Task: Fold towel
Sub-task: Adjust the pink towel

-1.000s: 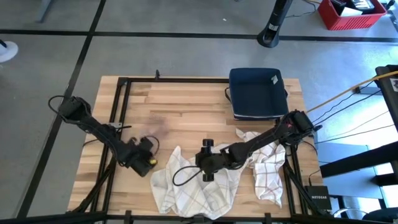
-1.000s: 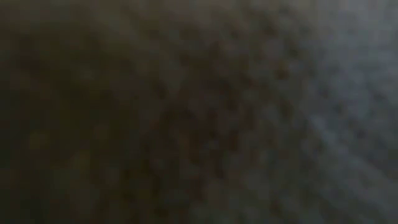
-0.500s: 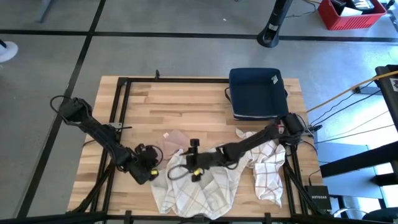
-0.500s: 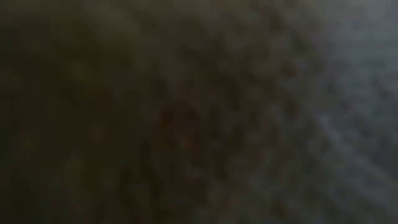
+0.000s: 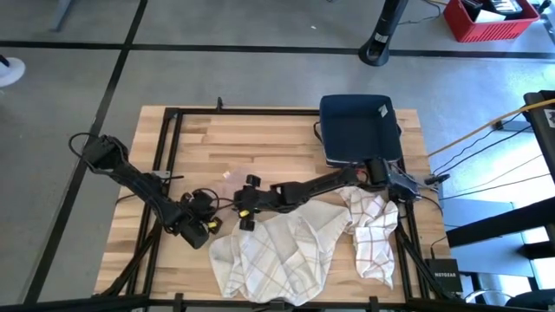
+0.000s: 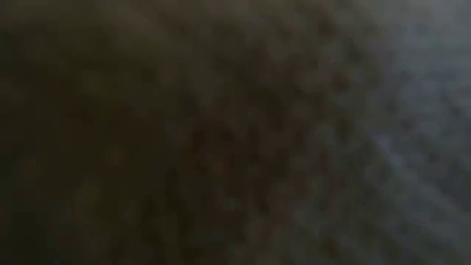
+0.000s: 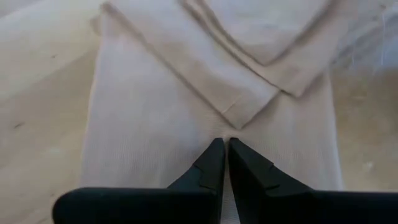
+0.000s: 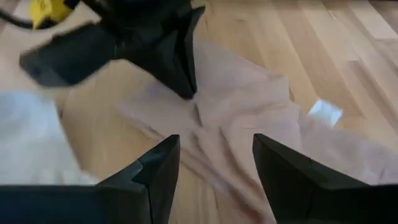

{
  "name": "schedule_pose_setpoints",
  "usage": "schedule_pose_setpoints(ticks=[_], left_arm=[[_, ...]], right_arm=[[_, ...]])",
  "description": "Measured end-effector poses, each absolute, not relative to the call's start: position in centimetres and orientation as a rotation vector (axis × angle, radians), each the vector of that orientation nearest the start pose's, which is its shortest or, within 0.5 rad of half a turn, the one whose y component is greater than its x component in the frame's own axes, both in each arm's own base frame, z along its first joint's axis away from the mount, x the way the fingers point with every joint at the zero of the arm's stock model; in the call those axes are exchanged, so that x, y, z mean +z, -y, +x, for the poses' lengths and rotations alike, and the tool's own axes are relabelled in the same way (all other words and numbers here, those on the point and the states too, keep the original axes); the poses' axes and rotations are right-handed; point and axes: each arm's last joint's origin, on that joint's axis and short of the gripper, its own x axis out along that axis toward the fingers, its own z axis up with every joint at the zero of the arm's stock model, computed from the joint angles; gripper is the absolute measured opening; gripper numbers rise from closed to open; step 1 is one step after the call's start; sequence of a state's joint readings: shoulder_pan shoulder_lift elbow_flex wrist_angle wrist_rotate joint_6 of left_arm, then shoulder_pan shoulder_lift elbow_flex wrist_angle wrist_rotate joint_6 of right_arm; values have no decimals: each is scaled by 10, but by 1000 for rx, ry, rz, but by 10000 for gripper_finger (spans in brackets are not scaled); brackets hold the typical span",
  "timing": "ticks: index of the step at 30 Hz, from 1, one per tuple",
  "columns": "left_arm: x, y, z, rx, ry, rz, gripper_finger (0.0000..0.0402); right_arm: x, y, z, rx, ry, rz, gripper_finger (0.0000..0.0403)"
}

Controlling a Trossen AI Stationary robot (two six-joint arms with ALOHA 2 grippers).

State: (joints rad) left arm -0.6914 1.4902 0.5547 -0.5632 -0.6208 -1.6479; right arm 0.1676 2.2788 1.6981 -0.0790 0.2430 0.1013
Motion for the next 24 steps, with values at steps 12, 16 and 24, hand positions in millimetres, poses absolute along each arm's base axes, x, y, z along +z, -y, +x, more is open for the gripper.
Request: schedule_pose_setpoints(ticks=[12,16,24], left_arm=[[113,116,168,762,-821,-525,17],[113,116,168,749,-830,-503,17],[113,117,166,736,-835,-488,17]], right_arm=[[121,-64,525,-165,-674,-20,207],[115,-55,524,-186,-717,-53,207],[131,-21,519,-494,-719,-158,207]])
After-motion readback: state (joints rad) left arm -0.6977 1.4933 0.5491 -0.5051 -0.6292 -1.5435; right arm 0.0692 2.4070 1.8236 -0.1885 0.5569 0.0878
